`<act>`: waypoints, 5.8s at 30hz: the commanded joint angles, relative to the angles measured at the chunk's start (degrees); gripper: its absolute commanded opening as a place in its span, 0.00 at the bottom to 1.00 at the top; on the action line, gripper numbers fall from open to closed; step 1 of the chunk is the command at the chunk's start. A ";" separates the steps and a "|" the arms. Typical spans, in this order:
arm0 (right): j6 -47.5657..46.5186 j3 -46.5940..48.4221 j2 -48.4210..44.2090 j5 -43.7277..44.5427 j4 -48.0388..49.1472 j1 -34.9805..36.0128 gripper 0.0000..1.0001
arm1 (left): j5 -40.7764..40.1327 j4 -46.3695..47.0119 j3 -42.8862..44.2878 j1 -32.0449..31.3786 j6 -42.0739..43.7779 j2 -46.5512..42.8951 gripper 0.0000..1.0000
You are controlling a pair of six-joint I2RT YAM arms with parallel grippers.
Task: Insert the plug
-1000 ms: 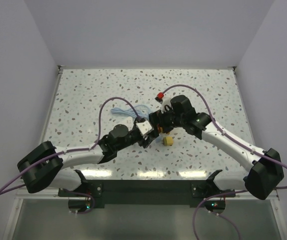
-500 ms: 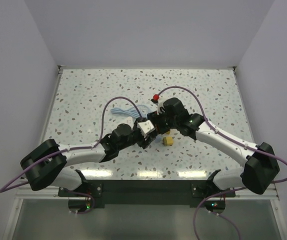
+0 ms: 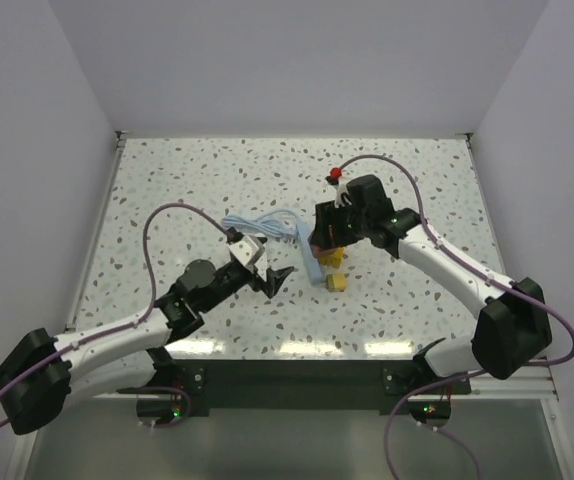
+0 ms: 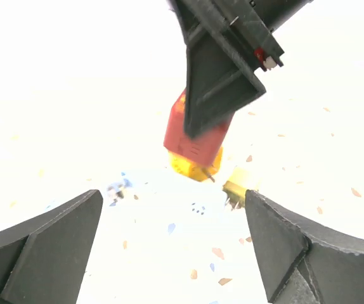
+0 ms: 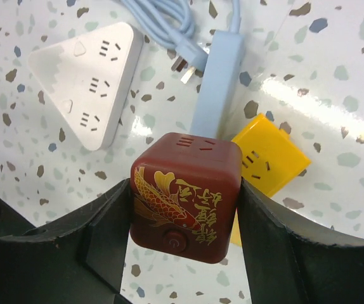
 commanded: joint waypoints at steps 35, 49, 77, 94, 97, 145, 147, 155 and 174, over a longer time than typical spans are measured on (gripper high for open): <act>-3.07 8.12 3.73 -21.55 3.20 -2.43 0.00 | 12.55 23.36 -10.46 25.55 -14.24 15.65 1.00; -0.96 6.62 3.47 -18.30 5.13 -2.43 0.00 | 15.63 26.63 -12.57 25.55 -14.86 16.54 1.00; -0.69 5.04 1.80 -16.72 5.22 -2.43 0.00 | 16.16 28.38 -11.60 29.24 -20.74 26.20 1.00; 2.29 4.33 1.62 -12.41 6.01 -2.08 0.00 | 20.73 34.62 -19.52 24.06 -26.72 19.97 1.00; 3.70 4.16 1.62 -11.01 6.89 -2.08 0.00 | 17.93 33.83 -18.38 18.37 -27.25 20.22 1.00; 27.60 7.41 11.11 15.54 -2.86 10.40 0.00 | 7.11 22.94 -14.86 16.58 -19.95 13.46 1.00; 27.69 7.50 11.20 15.80 -3.30 10.49 0.00 | 7.28 23.02 -14.77 16.58 -19.86 14.07 1.00; 28.48 8.38 12.34 15.98 -3.04 10.49 0.00 | 7.55 25.65 -14.51 16.58 -19.51 18.29 1.00; 32.44 8.55 12.96 18.53 -3.65 12.42 0.00 | 7.37 26.01 -14.77 16.67 -19.16 19.35 1.00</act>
